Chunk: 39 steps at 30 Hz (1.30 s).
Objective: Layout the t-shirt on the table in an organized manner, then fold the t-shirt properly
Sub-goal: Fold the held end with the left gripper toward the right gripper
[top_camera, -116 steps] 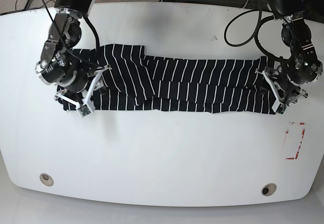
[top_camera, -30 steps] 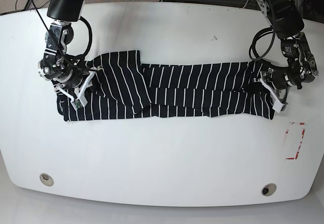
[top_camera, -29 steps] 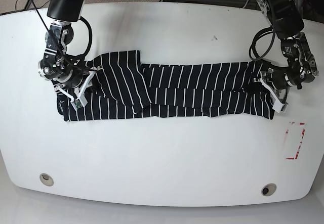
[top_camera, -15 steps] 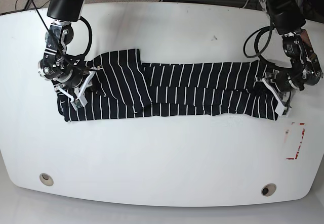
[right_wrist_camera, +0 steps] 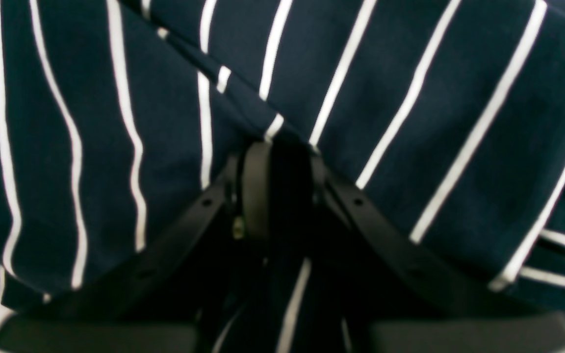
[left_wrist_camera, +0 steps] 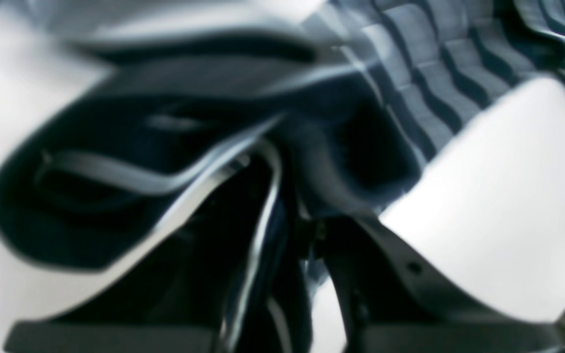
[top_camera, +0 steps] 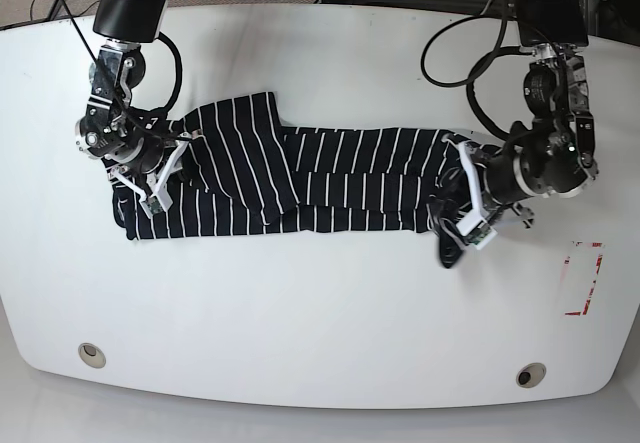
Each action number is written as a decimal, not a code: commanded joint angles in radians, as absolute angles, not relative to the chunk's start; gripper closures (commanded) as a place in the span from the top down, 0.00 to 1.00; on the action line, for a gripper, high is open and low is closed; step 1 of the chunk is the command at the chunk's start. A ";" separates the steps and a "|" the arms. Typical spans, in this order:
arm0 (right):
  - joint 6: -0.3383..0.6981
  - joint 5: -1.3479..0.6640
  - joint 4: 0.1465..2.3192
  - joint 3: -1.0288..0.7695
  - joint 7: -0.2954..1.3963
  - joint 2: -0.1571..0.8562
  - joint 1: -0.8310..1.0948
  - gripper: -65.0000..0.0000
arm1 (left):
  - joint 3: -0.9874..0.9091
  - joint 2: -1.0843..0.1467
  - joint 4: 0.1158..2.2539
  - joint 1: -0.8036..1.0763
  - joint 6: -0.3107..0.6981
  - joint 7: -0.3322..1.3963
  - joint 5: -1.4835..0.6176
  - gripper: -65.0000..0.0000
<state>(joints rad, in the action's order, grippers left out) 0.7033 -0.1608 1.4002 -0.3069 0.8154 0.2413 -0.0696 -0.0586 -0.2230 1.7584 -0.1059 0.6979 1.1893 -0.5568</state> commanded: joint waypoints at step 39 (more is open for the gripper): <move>0.698 -0.148 1.415 -0.312 0.828 0.237 -0.081 0.15 | 0.015 0.137 1.472 -0.275 0.698 1.106 -0.435 0.15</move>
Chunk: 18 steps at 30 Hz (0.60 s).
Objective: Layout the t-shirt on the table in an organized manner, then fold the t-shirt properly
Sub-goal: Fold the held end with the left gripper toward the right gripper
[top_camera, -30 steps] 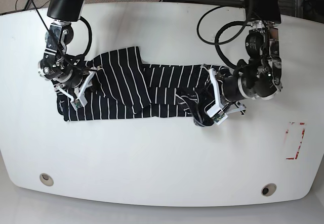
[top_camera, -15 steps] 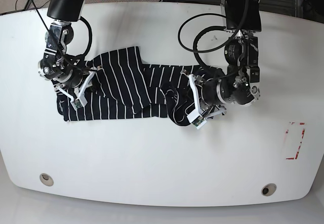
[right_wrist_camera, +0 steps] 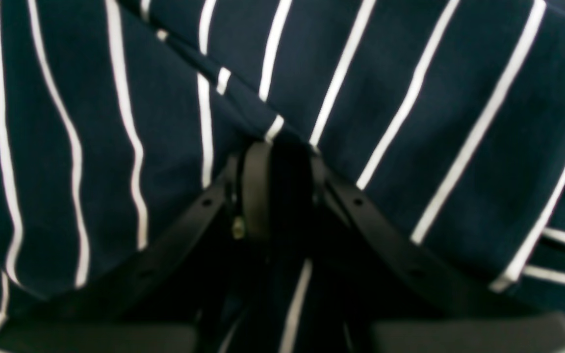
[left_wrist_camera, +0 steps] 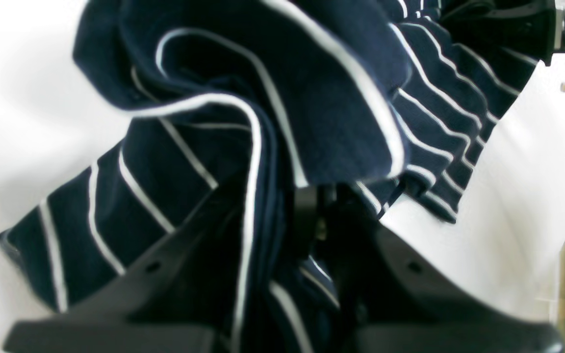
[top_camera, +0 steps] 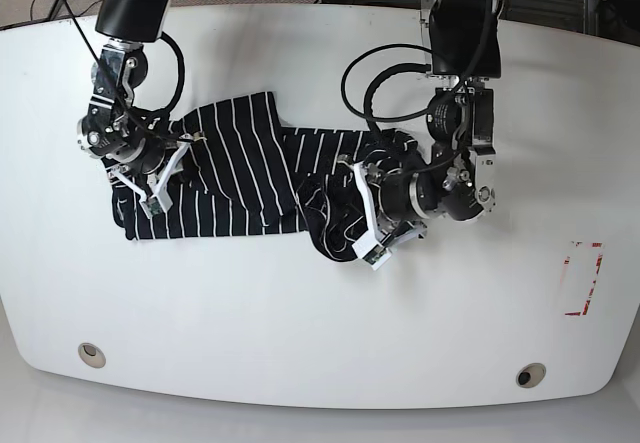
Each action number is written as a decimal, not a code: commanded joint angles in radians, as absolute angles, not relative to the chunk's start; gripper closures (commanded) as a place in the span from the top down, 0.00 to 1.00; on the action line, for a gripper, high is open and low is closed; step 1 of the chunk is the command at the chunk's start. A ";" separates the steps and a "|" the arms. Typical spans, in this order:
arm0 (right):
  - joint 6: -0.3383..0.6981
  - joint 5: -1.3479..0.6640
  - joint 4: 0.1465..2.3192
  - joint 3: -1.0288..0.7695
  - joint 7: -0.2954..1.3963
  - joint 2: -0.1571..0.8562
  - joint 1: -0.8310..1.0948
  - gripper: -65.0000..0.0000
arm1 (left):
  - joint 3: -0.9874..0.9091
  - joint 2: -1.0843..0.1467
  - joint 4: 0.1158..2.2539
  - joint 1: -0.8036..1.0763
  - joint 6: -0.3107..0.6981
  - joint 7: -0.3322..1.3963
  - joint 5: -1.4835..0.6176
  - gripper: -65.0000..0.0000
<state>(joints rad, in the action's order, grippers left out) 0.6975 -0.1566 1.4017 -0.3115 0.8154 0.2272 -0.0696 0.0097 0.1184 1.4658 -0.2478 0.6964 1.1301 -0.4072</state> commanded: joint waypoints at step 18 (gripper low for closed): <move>0.698 -0.148 1.457 -0.309 0.829 0.220 -0.076 0.15 | 0.105 0.157 1.598 -0.297 0.604 1.194 -0.616 0.57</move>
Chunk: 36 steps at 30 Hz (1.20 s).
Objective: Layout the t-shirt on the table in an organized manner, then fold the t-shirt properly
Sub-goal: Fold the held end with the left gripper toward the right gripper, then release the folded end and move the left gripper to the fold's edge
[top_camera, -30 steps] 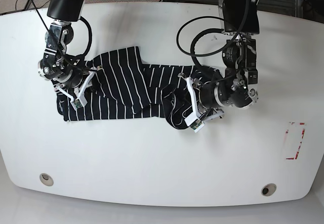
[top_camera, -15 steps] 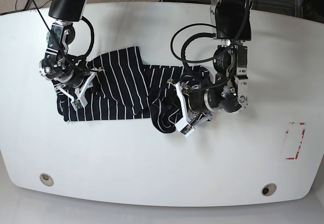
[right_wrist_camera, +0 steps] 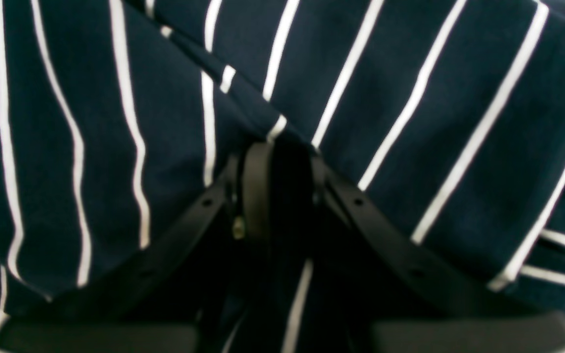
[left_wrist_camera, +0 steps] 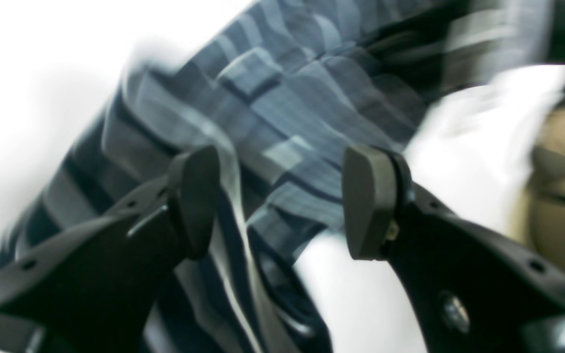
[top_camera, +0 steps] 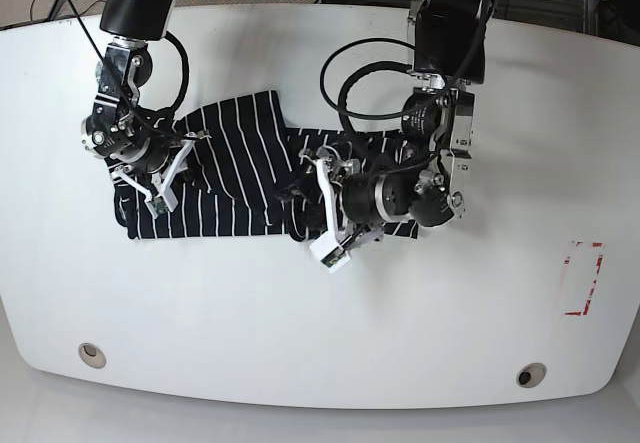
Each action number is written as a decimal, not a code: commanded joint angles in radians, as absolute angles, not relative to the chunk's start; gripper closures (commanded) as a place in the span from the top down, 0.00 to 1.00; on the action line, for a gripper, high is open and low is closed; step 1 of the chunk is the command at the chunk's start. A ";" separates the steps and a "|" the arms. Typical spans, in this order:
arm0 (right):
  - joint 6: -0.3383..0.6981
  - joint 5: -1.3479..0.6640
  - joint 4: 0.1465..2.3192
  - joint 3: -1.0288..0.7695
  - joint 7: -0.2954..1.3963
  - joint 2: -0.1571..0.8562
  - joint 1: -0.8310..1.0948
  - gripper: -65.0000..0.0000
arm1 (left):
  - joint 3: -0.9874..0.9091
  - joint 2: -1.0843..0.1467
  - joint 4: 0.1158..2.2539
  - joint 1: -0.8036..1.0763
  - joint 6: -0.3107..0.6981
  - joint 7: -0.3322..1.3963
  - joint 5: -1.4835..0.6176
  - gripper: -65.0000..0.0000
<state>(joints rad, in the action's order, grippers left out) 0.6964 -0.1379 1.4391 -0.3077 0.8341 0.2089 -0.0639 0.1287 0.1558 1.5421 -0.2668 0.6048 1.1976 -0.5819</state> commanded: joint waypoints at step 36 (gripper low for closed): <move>0.698 -0.148 1.468 -0.312 0.829 0.219 -0.081 0.15 | 0.054 -0.163 1.385 -0.171 0.604 1.003 -0.627 0.57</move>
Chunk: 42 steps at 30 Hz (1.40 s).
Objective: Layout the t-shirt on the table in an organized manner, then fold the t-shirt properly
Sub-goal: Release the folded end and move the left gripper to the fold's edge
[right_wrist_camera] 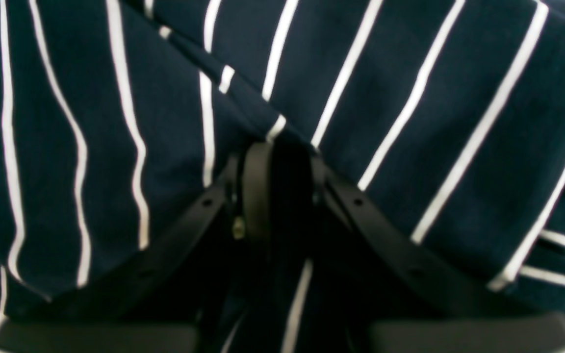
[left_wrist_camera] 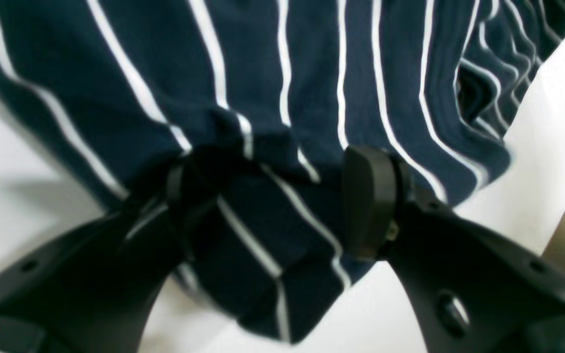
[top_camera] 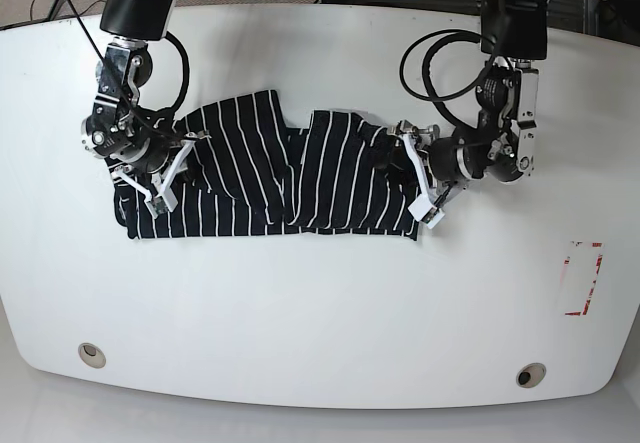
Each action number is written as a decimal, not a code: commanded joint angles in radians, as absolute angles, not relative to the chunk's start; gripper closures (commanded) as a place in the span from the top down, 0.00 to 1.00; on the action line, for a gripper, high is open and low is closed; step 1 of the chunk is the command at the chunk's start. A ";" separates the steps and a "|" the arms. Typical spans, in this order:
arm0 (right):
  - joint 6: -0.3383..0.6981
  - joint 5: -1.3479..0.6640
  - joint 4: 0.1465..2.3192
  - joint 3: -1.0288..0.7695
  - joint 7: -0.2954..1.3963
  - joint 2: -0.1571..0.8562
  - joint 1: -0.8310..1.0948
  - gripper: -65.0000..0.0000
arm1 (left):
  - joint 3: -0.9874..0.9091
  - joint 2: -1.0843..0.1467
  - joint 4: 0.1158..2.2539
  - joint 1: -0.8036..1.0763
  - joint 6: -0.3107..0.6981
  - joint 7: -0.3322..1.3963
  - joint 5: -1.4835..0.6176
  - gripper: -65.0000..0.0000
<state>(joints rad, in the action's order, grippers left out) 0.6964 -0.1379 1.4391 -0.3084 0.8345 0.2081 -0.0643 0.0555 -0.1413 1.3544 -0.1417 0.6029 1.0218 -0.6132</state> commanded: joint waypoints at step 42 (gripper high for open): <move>0.698 -0.147 1.613 -0.311 0.857 0.189 -0.102 0.16 | -0.001 -0.151 1.162 -0.272 0.604 0.863 -0.564 0.44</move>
